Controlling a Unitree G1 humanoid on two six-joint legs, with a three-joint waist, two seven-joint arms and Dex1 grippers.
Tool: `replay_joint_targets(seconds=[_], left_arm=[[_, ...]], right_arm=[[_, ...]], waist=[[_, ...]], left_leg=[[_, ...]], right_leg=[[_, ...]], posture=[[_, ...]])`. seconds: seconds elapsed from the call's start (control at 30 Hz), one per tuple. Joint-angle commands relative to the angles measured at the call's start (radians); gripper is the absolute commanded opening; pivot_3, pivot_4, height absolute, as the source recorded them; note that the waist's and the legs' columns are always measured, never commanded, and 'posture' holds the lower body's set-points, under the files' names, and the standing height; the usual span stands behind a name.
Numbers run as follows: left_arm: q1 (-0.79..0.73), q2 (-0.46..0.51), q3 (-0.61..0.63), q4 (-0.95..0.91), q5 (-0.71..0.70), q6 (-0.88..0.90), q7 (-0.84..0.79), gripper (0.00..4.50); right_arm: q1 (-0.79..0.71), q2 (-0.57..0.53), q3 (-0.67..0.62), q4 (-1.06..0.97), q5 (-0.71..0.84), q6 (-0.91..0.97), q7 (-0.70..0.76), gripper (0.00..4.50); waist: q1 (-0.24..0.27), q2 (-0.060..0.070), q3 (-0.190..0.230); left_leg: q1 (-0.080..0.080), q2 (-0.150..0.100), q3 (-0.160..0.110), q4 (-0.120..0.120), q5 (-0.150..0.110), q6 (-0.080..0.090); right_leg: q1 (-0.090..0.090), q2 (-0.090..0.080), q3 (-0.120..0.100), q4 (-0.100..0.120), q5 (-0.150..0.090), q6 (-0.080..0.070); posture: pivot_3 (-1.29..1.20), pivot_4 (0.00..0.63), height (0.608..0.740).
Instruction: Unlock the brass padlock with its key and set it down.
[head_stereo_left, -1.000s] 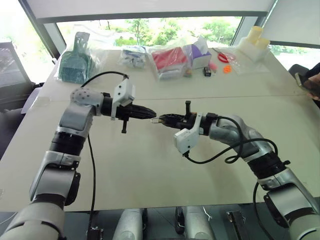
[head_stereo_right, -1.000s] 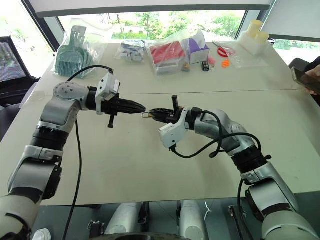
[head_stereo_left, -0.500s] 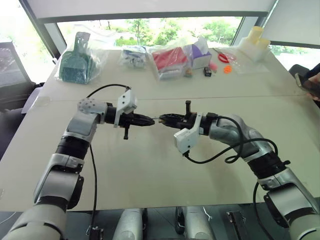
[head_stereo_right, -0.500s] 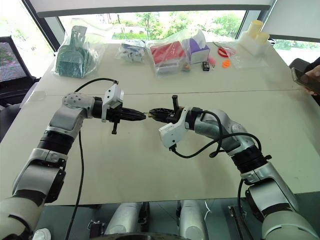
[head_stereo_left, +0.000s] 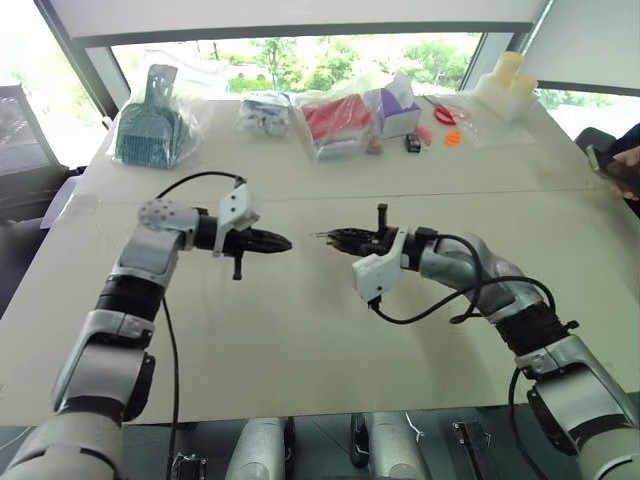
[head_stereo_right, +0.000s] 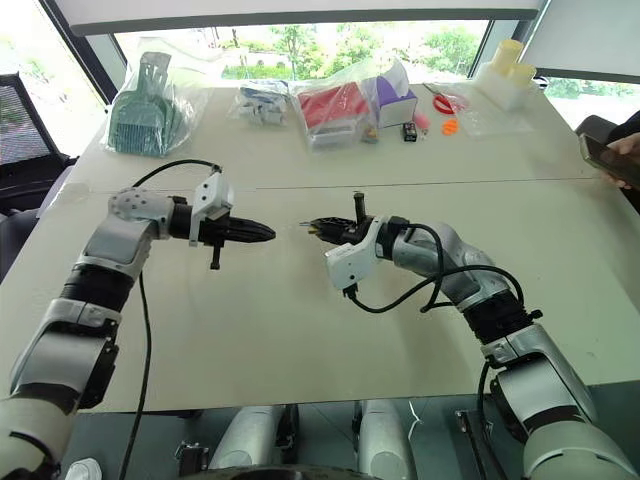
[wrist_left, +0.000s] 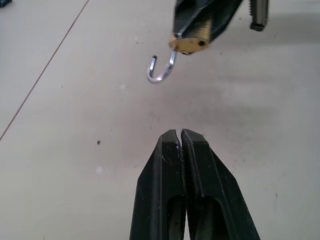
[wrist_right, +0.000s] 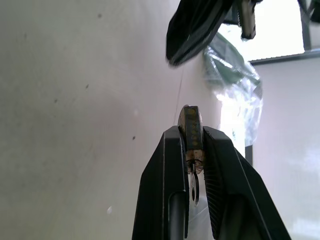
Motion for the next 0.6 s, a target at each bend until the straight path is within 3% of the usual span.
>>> replay_joint_targets(seconds=[0.03, 0.27, 0.53, 0.57, 0.6], left_arm=[[0.047, 0.027, 0.049, -0.101, -0.026, 0.043, 0.042, 0.08], [0.176, 0.061, 0.074, -0.27, -0.034, 0.098, 0.111, 0.08], [0.283, 0.097, 0.101, -0.435, -0.08, 0.186, 0.159, 0.0], [0.287, 0.098, 0.1, -0.441, -0.083, 0.191, 0.163, 0.0], [0.289, 0.099, 0.098, -0.447, -0.085, 0.193, 0.165, 0.0]], right_arm=[[-0.031, 0.012, 0.027, 0.124, -0.083, -0.029, -0.102, 0.0], [-0.058, 0.037, 0.081, 0.243, -0.11, -0.071, -0.124, 0.0], [0.013, -0.049, 0.04, 0.058, 0.103, 0.026, 0.157, 4.09], [0.026, -0.058, 0.025, 0.025, 0.142, 0.067, 0.195, 4.45], [0.043, -0.071, 0.001, -0.023, 0.202, 0.133, 0.249, 4.45]], waist=[[0.001, 0.0, 0.0], [-0.008, 0.0, 0.0], [-0.011, 0.0, 0.0], [-0.01, 0.0, 0.0], [-0.008, 0.0, 0.0]], left_leg=[[0.0, 0.0, 0.0, 0.0, 0.0, 0.0], [0.0, 0.0, 0.0, 0.0, 0.0, 0.0], [0.001, 0.001, -0.004, -0.001, 0.0, 0.0], [0.002, 0.001, -0.005, -0.001, 0.0, 0.0], [0.003, 0.001, -0.005, -0.001, 0.0, 0.0]], right_leg=[[0.0, 0.0, 0.0, 0.0, 0.0, 0.0], [0.0, 0.0, 0.0, 0.0, 0.0, 0.0], [0.001, 0.0, 0.001, 0.0, 0.0, 0.0], [0.002, 0.0, 0.001, 0.0, 0.0, 0.0], [0.003, 0.0, 0.001, 0.0, 0.0, 0.0]], posture=[[0.0, 0.15, 0.74], [0.0, 0.15, 0.74], [0.0, 0.15, 0.74], [0.0, 0.15, 0.74], [0.0, 0.15, 0.74]])
